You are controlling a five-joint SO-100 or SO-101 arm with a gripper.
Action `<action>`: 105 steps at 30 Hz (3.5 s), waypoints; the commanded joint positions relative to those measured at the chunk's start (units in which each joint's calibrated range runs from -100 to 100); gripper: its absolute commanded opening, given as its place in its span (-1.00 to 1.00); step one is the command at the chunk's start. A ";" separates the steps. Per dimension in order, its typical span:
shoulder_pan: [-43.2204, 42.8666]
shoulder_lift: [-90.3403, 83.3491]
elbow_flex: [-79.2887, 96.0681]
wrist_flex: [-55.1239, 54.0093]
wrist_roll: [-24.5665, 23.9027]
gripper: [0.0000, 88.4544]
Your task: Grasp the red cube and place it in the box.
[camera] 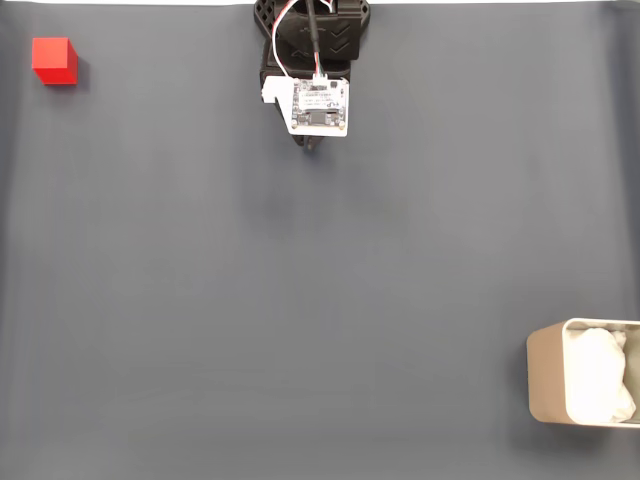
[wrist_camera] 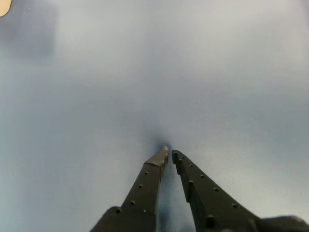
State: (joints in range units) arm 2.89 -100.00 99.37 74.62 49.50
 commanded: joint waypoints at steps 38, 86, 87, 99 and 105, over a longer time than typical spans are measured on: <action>-2.68 46.45 -63.78 -18.97 0.54 -1.00; 41.64 57.11 -73.27 -16.26 -0.98 -1.00; 42.92 57.28 -73.27 -16.26 -1.12 -1.00; 53.85 57.89 -72.09 -15.93 -1.47 -1.00; 58.54 57.80 -71.08 -15.93 -1.47 -1.00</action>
State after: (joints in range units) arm 58.83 -42.25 29.02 58.55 48.13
